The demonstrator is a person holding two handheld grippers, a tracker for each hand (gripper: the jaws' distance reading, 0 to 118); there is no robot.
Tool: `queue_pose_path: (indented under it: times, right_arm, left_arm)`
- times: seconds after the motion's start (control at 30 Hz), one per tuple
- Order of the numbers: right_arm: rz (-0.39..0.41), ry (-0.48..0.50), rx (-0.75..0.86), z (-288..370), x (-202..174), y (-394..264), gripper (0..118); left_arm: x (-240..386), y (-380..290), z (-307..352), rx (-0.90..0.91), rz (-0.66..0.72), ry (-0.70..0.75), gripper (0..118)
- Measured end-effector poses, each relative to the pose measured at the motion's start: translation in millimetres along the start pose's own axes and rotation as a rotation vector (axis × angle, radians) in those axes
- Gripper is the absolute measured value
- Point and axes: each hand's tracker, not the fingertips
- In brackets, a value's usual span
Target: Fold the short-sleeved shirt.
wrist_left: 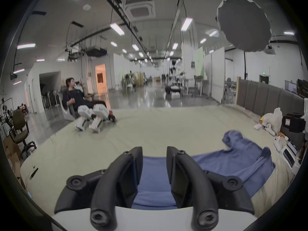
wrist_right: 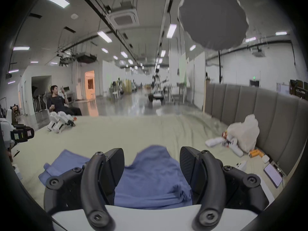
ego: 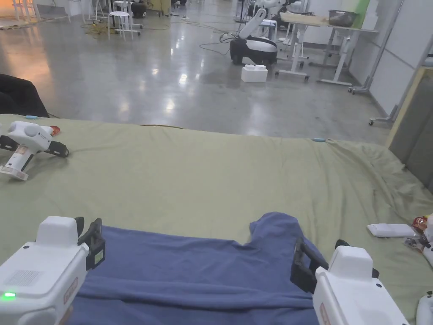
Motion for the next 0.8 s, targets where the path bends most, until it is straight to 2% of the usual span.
queue_pose_path:
  times: [0.03,0.07,0.1,0.17,0.2,0.33,0.5,0.7,0.8]
  right_arm:
    - [-0.021,-0.022,0.028,5,-5,2,67]
    - [-0.044,-0.029,0.046,10,-8,3,60]
    - [-0.061,-0.033,0.065,16,-11,5,48]
    - [-0.063,-0.039,0.092,23,-14,7,16]
    - [-0.057,-0.042,0.107,26,-16,8,7]
    - [0.0,-0.032,0.117,32,-18,10,0]
    - [0.018,-0.029,0.117,35,-18,9,0]
    - [0.052,0.003,0.052,32,-18,-7,0]
    - [0.058,0.017,0.004,29,-15,-16,0]
  left_arm:
    - [3,1,6,0.016,-0.003,0.003,22]
    - [5,1,11,0.038,-0.005,0.009,16]
    - [9,1,18,0.057,-0.008,0.012,10]
    - [13,3,29,0.067,-0.005,0.007,3]
    - [5,-4,26,0.075,0.005,0.002,0]
    - [0,-10,37,0.083,0.032,-0.001,0]
    - [-17,-23,39,0.031,0.074,0.018,0]
    - [-73,-65,-2,-0.274,0.204,0.012,0]
    - [-101,-81,-32,-0.453,0.207,-0.003,0]
